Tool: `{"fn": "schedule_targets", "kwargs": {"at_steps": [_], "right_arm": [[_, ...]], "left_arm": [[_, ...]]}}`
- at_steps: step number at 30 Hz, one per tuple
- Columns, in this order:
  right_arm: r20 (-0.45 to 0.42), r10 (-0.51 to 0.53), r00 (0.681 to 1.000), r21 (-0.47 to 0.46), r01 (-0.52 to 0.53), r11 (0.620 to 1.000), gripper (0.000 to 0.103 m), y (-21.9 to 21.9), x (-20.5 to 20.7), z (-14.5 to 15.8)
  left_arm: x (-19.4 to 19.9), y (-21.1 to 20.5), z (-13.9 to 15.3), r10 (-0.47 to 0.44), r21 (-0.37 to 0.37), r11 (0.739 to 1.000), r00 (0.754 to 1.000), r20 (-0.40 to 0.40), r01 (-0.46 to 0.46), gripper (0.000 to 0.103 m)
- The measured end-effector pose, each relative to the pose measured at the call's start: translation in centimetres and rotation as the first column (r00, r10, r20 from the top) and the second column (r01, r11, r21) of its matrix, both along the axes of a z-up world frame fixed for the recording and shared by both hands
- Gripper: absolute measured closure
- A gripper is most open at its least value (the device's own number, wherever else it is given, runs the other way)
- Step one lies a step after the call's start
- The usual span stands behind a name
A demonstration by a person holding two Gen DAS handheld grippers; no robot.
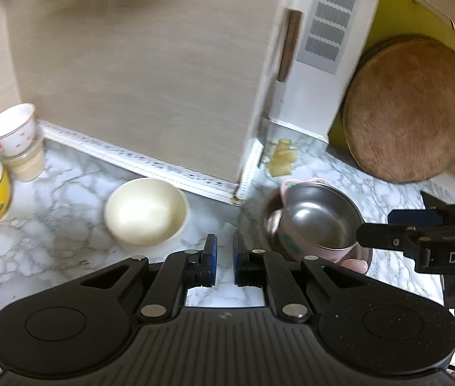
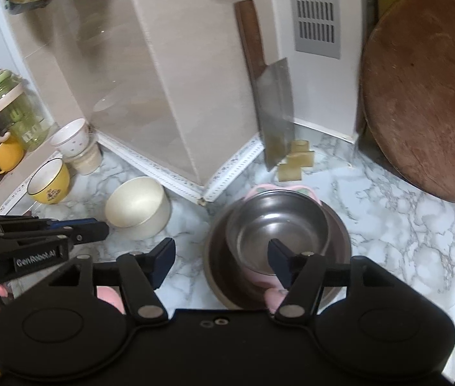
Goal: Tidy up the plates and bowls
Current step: 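Open both grippers and release the pink pot in the pan, then move both grippers to the rim of the cream bowl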
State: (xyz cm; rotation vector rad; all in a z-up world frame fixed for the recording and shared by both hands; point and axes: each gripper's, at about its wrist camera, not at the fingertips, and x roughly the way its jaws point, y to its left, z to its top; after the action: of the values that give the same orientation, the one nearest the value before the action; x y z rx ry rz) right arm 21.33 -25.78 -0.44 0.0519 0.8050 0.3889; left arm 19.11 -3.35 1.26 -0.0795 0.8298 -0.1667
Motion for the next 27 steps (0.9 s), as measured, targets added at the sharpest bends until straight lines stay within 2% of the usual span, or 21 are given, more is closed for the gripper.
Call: {"fn": "schedule_targets", "kwargs": {"at_steps": [2,4,6,7,8,9,13,14,15,16,18,20,27], "right_arm": [[0.004,0.014,1.000,0.000,-0.014,1.000,0.037,0.6,-0.2,0.1],[0.006,0.027,1.000,-0.002,-0.027,1.000,0.036,1.3,-0.4,0.2],[0.007,0.039,0.999,-0.002,-0.039,0.999,0.035,2.0,-0.5,0.3],[0.008,0.046,0.999,-0.003,-0.046,0.999,0.035,2.3,-0.6,0.3],[0.008,0.053,0.999,-0.004,-0.052,0.999,0.035,2.6,-0.6,0.3],[0.008,0.059,0.998,-0.007,-0.059,0.998,0.034,3.0,-0.6,0.3],[0.013,0.076,0.997,-0.013,-0.076,0.997,0.028,4.3,-0.5,0.2],[0.013,0.079,0.997,-0.013,-0.079,0.997,0.026,4.6,-0.3,0.2],[0.011,0.082,0.997,-0.009,-0.082,0.997,0.022,4.9,-0.2,0.1],[0.006,0.084,0.996,-0.002,-0.084,0.996,0.020,5.3,0.0,0.0],[0.002,0.082,0.997,0.004,-0.082,0.997,0.009,6.0,0.5,-0.2],[0.005,0.075,0.997,-0.003,-0.075,0.997,0.006,7.0,1.0,-0.6],[-0.049,0.035,0.998,-0.006,-0.035,0.999,0.004,9.9,3.7,-2.7]], "left_arm": [[-0.6,1.0,0.3,0.010,-0.009,1.000,1.000,0.010,-0.010,0.093],[-1.3,2.0,0.6,0.025,-0.010,1.000,0.999,0.026,-0.025,0.086],[-1.8,3.0,1.0,0.045,-0.010,0.999,0.998,0.049,-0.045,0.060],[-2.1,3.5,1.2,0.058,-0.009,0.998,0.996,0.063,-0.057,0.052],[-2.4,4.0,1.3,0.074,-0.009,0.997,0.994,0.080,-0.074,0.039],[-2.7,4.5,1.5,0.088,-0.009,0.996,0.992,0.094,-0.087,0.034],[-2.8,6.5,1.7,0.117,-0.012,0.993,0.988,0.104,-0.117,0.033],[-2.8,6.8,1.7,0.125,-0.011,0.992,0.986,0.106,-0.125,0.030],[-2.7,7.3,1.6,0.136,-0.009,0.991,0.985,0.109,-0.136,0.025],[-2.5,7.6,1.5,0.148,-0.006,0.989,0.982,0.113,-0.149,0.025],[-2.0,8.1,1.3,0.161,-0.002,0.987,0.980,0.114,-0.162,0.025],[-1.5,8.6,0.9,0.164,0.004,0.986,0.981,0.105,-0.165,0.025],[2.2,10.0,-1.5,0.173,0.016,0.985,0.984,0.029,-0.174,0.025]]}}
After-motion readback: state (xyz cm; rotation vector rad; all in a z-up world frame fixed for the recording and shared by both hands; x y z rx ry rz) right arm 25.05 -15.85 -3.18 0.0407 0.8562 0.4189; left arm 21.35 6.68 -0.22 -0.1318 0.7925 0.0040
